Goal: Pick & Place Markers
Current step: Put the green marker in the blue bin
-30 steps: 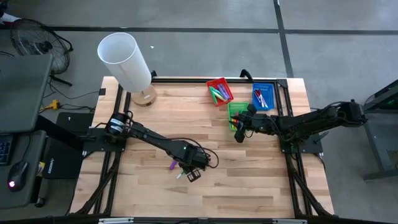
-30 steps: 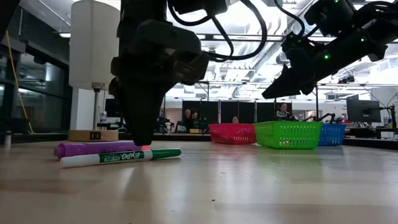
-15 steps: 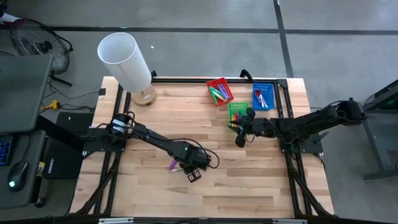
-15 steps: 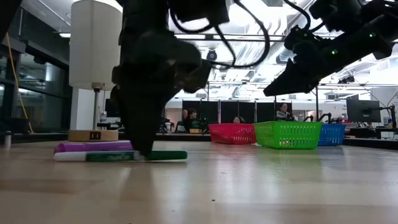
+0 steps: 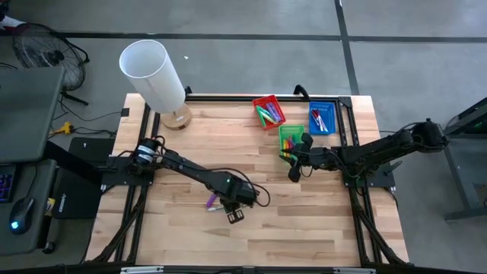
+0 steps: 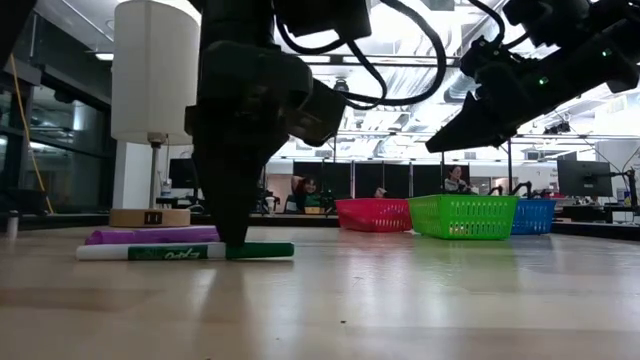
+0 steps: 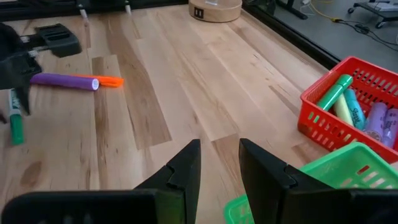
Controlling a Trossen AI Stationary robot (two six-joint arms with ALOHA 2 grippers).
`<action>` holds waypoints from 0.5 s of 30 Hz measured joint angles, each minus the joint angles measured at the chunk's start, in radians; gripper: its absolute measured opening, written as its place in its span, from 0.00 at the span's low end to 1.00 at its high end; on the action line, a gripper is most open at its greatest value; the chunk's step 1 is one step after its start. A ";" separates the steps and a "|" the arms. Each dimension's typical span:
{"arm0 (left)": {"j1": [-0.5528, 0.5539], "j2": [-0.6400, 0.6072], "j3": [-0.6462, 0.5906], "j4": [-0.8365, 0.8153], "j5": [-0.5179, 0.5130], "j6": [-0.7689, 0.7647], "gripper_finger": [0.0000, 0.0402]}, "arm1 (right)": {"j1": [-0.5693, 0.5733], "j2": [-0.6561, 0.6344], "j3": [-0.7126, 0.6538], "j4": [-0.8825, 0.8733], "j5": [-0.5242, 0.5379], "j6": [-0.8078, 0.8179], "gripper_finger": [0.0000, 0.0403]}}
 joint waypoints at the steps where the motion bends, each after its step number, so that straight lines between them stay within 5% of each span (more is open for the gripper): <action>1: 0.004 0.000 0.000 -0.007 -0.001 0.011 0.24 | 0.000 0.000 0.000 -0.001 -0.005 0.000 0.24; 10: 0.004 0.041 0.003 0.016 0.038 0.039 0.23 | 0.000 0.000 0.000 -0.003 -0.010 -0.004 0.24; 15: 0.006 0.043 0.002 0.022 0.055 0.059 0.15 | 0.000 0.000 0.000 -0.005 -0.015 -0.002 0.24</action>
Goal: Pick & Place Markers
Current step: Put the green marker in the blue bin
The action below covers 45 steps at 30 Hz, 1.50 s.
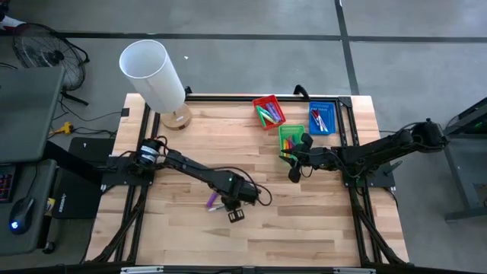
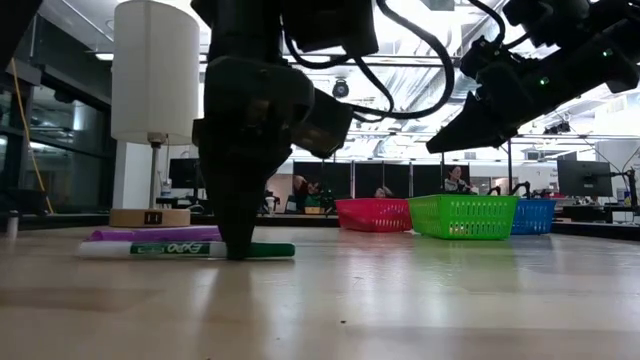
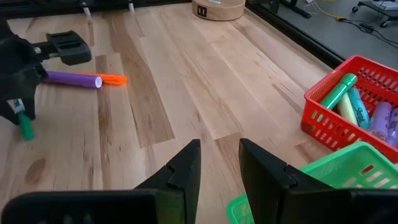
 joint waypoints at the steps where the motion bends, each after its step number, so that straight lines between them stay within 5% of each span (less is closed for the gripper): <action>1: 0.001 0.000 0.000 0.000 0.001 0.002 0.12 | 0.000 0.000 0.000 -0.001 0.000 0.000 0.24; 4: 0.009 0.001 0.000 0.006 0.021 0.020 0.06 | 0.000 0.000 0.000 -0.002 0.000 0.000 0.24; 19: 0.034 0.011 0.046 -0.033 -0.010 0.143 0.06 | 0.003 0.000 0.000 -0.002 -0.060 0.061 0.24; 37: 0.038 0.010 0.325 -0.254 -0.466 0.342 0.06 | 0.098 0.076 0.000 0.000 0.055 0.028 0.24; 45: 0.037 0.008 0.449 -0.279 -0.635 0.419 0.06 | 0.098 0.293 -0.001 0.341 0.057 -0.105 0.24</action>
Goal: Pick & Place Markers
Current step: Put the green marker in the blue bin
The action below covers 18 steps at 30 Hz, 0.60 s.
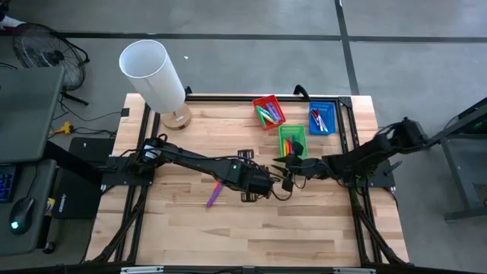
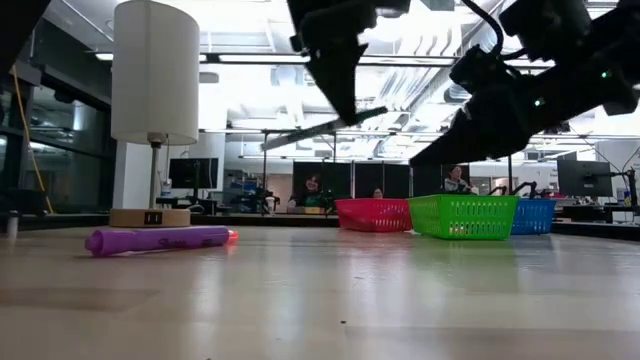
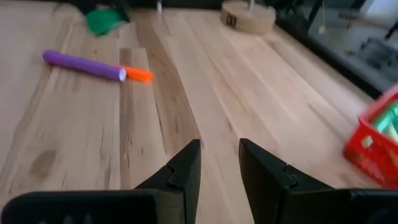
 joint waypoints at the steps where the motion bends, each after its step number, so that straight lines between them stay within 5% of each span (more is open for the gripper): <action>1: 0.000 -0.001 0.008 0.001 -0.013 0.006 0.06 | 0.000 0.030 0.000 0.052 0.000 -0.023 0.24; 10: 0.000 -0.001 0.060 0.037 -0.038 0.066 0.06 | 0.000 0.276 0.000 0.448 -0.060 -0.134 0.24; 18: 0.000 -0.001 0.109 0.105 -0.047 0.136 0.06 | 0.011 0.333 0.000 0.644 -0.110 -0.201 0.24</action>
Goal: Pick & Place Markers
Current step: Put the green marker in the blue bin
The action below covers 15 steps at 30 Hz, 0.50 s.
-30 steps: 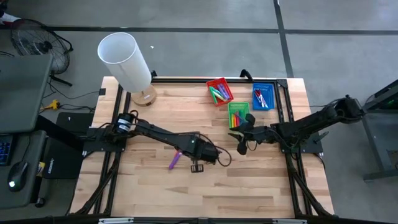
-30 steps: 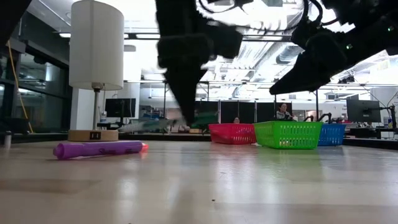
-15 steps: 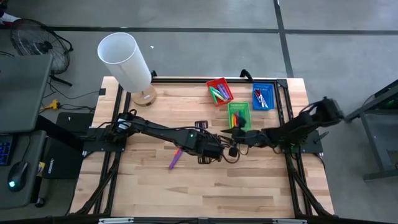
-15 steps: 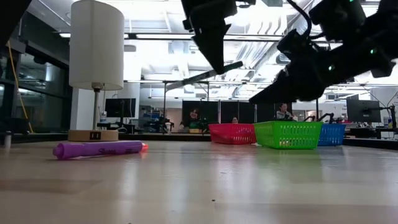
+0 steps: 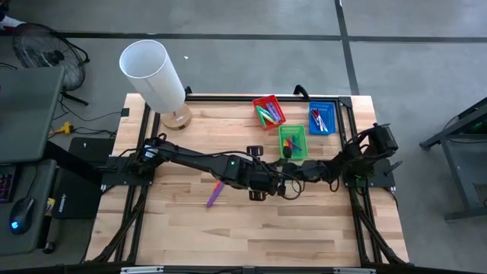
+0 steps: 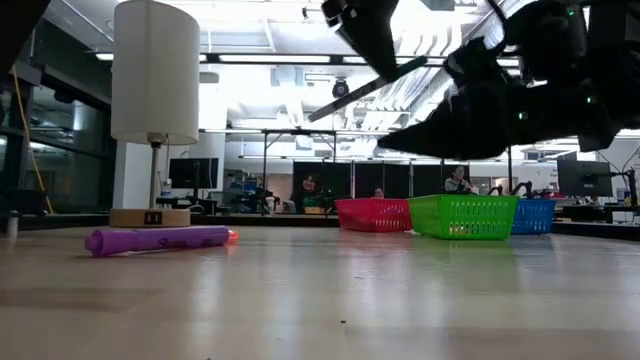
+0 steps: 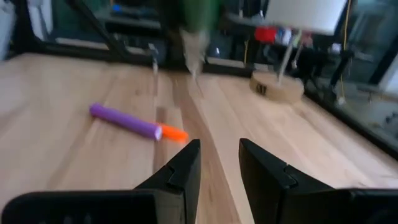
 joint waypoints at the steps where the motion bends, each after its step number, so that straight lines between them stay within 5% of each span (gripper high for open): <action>1: 0.000 0.000 0.005 0.004 -0.003 0.004 0.06 | 0.005 -0.003 0.000 0.021 -0.001 -0.014 0.24; 15: 0.000 -0.001 0.082 0.044 0.019 0.080 0.06 | 0.036 -0.006 0.005 0.143 0.009 -0.098 0.24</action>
